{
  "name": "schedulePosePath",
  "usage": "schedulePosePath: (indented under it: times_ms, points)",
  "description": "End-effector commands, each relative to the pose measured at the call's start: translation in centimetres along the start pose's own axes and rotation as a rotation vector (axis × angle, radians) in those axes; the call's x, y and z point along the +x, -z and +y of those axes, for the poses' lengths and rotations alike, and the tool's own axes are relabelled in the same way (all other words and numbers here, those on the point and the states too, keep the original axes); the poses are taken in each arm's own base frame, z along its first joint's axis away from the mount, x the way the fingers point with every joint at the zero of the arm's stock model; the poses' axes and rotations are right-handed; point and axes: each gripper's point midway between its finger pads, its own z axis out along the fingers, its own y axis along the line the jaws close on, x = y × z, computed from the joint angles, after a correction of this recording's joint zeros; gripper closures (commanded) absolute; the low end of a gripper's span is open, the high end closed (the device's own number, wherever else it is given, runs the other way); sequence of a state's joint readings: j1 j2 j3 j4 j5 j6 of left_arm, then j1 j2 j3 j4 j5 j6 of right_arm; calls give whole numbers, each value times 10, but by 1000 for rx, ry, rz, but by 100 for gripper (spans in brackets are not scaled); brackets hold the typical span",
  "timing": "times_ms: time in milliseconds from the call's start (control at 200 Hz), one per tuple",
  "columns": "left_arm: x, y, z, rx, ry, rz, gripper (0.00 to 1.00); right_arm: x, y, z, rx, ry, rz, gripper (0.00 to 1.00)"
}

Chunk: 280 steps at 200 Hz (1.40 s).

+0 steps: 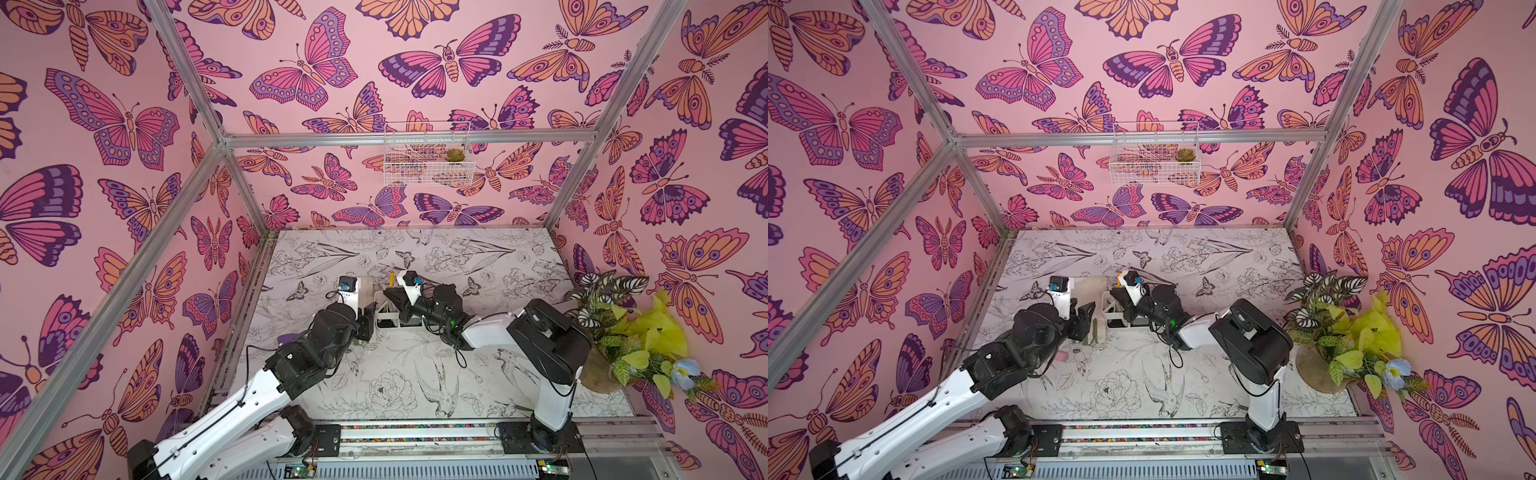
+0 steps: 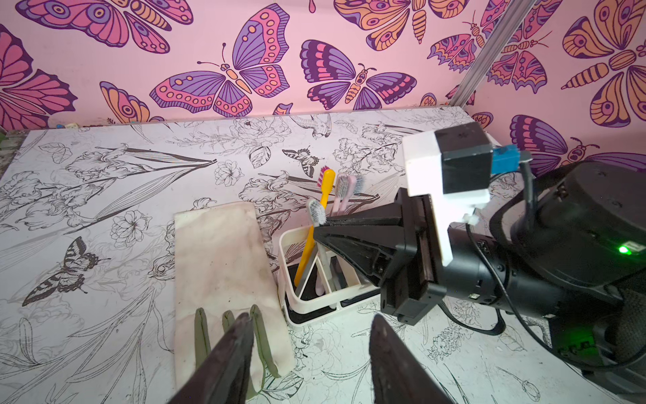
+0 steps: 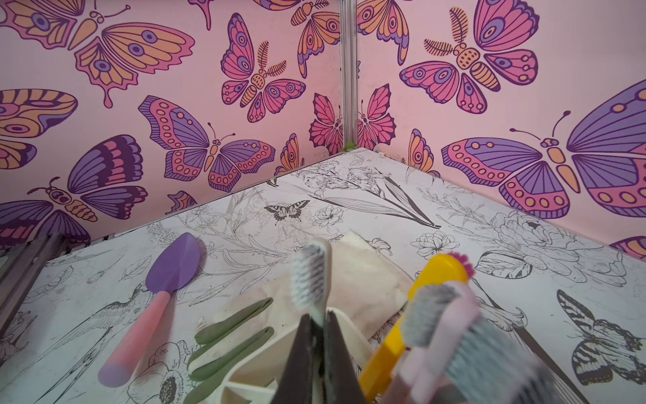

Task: Place the toothbrush into the toothbrush holder
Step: Place the toothbrush in the toothbrush holder.

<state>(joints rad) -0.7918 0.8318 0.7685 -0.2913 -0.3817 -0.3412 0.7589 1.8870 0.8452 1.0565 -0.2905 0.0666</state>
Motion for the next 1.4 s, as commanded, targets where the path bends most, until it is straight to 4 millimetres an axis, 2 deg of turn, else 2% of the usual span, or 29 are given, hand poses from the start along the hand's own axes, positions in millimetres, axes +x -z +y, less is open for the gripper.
schedulePosePath:
  times_ms: [0, 275, 335, 411, 471, 626, 741, 836, 1061, 1242, 1337, 1362, 1372, 1397]
  points:
    - [5, -3, 1, 0, -13, 4, 45, 7, -5, -8, 9, 11, 22, 100]
    - [7, -5, 0, 5, -13, 5, 45, 21, -1, -8, 10, -22, 38, 100]
    - [7, -5, 0, 10, -12, 4, 45, 25, 0, -8, 14, -28, 49, 92]
    - [8, -6, -2, 18, -13, 5, 45, 26, 1, -9, 16, -30, 56, 88]
    - [8, -6, -3, 22, -12, 6, 44, 23, 1, -7, 11, -27, 52, 83]
    - [8, -6, -4, 27, -13, 6, 44, 12, 5, -4, 5, -19, 45, 79]
    - [7, -5, -4, 30, -12, 2, 44, 13, 6, -6, 16, -9, 56, 72]
    - [8, -5, -4, 34, -11, 3, 44, 12, 8, -5, 15, -8, 50, 71]
    - [9, -5, -4, 36, -16, 4, 42, -10, 19, -2, 26, 13, 20, 63]
    - [8, -6, -4, 31, -25, -2, 41, -20, 34, 0, 50, 25, 50, 60]
    - [7, -4, 0, 15, -25, -15, 41, -28, 49, -3, 94, 22, 69, 59]
    - [8, -4, 2, 8, -28, -17, 41, -24, 52, -4, 103, 19, 90, 59]
    - [8, -4, 2, 7, -31, -18, 41, -34, 56, -3, 106, 25, 72, 59]
    - [7, -3, 5, -4, -32, -27, 41, -38, 62, -3, 120, 25, 77, 59]
